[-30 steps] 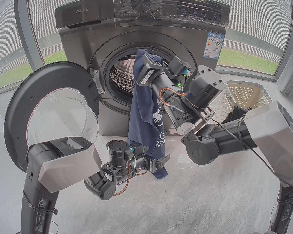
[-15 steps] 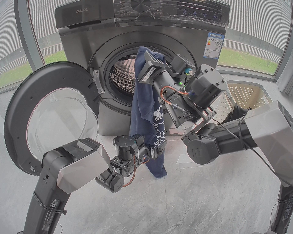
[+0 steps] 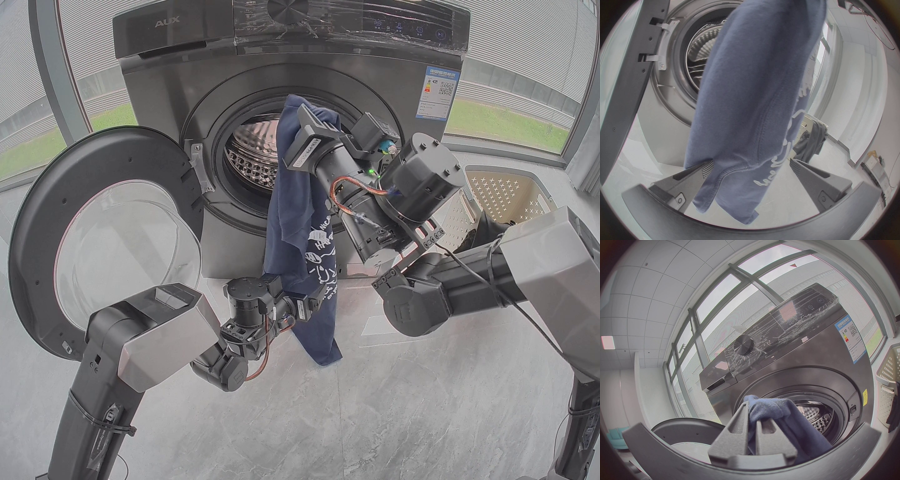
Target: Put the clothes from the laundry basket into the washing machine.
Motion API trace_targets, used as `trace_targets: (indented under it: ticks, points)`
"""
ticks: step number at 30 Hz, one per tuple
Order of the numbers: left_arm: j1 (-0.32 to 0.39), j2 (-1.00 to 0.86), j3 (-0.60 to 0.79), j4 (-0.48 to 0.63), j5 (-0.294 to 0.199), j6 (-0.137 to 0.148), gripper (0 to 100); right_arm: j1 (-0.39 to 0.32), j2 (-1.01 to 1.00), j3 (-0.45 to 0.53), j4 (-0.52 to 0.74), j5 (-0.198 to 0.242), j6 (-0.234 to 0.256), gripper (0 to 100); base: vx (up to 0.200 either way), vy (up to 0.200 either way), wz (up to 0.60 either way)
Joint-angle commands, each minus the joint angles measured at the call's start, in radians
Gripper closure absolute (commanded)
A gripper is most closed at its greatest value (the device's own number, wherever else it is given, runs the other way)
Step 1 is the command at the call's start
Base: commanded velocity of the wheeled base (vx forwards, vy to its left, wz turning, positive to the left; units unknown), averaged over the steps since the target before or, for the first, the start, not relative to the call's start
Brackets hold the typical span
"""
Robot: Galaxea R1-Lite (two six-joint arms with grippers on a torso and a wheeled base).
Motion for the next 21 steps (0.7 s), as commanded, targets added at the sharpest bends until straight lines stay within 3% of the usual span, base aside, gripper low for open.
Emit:
trace_targets:
  ticks: [1, 11, 12, 21]
  points:
    - [0.014, 0.003, -0.009, 0.0, 0.012, 0.0, 0, -0.001, 0.002, 0.002, -0.003, 0.0, 0.0, 100, 0.0, 0.0, 0.0]
    - [0.031, 0.003, 0.004, -0.043, 0.035, 0.0, 0, -0.007, 0.005, 0.005, -0.005, 0.0, 0.0, 100, 0.0, 0.0, 0.0]
    - [0.031, 0.003, 0.014, -0.052, 0.035, 0.0, 100, -0.007, 0.006, 0.005, -0.005, 0.0, -0.002, 100, 0.0, 0.0, 0.0]
    - [0.031, 0.006, 0.025, -0.074, 0.035, 0.006, 100, -0.009, 0.015, 0.005, -0.005, 0.0, -0.002, 100, 0.0, 0.0, 0.0]
